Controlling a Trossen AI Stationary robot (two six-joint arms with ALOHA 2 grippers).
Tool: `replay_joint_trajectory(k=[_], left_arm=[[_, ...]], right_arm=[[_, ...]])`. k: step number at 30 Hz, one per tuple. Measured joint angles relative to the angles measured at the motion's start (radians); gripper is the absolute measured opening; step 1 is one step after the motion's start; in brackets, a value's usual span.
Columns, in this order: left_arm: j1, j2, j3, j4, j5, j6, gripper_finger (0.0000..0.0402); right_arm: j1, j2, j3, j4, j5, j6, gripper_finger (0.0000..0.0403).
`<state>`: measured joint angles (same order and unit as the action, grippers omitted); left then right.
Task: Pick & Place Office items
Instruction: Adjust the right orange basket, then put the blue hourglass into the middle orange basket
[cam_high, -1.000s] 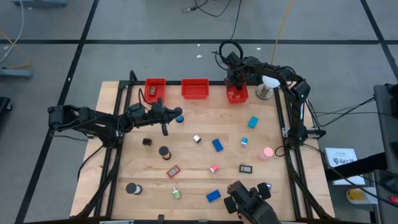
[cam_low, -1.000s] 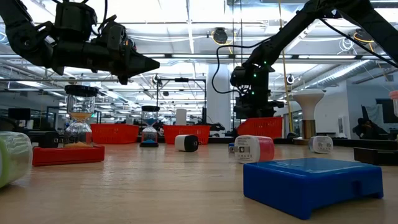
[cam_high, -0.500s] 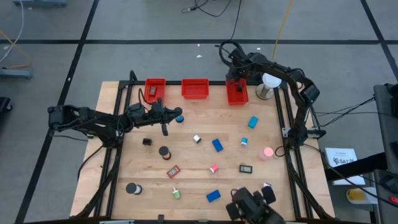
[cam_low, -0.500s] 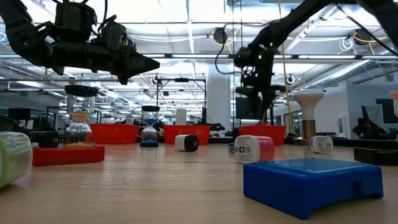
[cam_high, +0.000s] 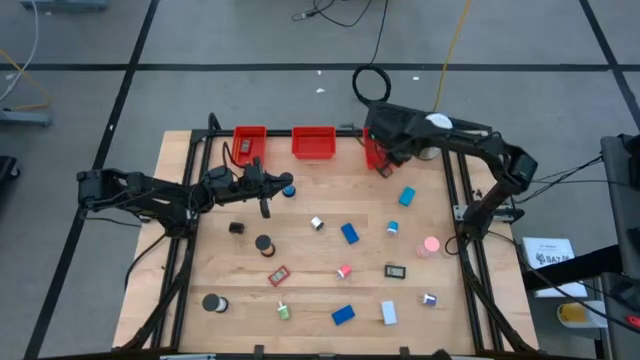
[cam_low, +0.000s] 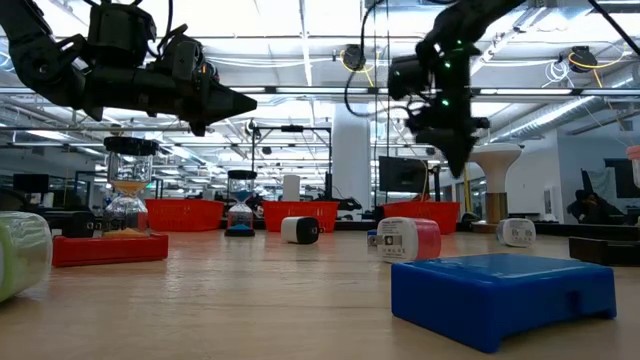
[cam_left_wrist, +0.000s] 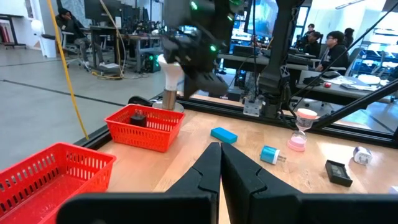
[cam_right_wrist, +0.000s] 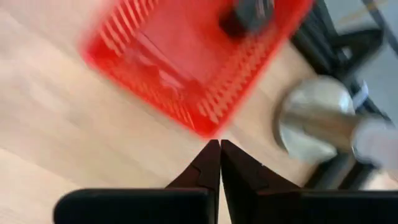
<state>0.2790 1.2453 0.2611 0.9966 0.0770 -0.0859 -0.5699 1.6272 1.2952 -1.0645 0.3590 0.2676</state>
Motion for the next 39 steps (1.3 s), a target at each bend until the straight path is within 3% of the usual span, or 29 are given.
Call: replay_joint_trajectory(k=[4,9,15,19,23,31,34,39], left_arm=[[0.000,0.000,0.000,0.000,0.000,0.000,0.0010],[0.000,0.000,0.000,0.000,0.000,0.000,0.0010],[0.000,0.000,0.000,0.000,0.000,0.000,0.0010],[0.000,0.000,0.000,0.000,0.000,0.000,0.0010],[0.000,0.000,0.000,0.000,0.000,0.000,0.0010],[0.000,0.000,0.000,0.000,0.000,0.000,0.0010],[0.000,0.000,0.000,0.000,0.000,0.000,0.0010],[0.000,0.000,0.000,0.000,0.000,0.000,0.0010]], right_arm=[[0.009,-0.015,-0.108,0.052,0.084,0.012,0.0013],[-0.026,-0.013,-0.205,0.228,0.086,-0.029,0.0001],[-0.040,-0.015,-0.225,0.339,0.082,-0.054,0.0002],[-0.040,-0.016,-0.225,0.361,0.024,-0.068,0.0001],[-0.037,-0.029,-0.226,0.359,0.030,-0.072,0.0001],[0.007,-0.225,-0.248,0.398,0.032,-0.103,0.0001],[0.049,-0.320,-0.337,0.528,0.000,-0.134,0.0001],[0.115,-0.450,-0.544,0.894,-0.130,-0.122,0.0000]])
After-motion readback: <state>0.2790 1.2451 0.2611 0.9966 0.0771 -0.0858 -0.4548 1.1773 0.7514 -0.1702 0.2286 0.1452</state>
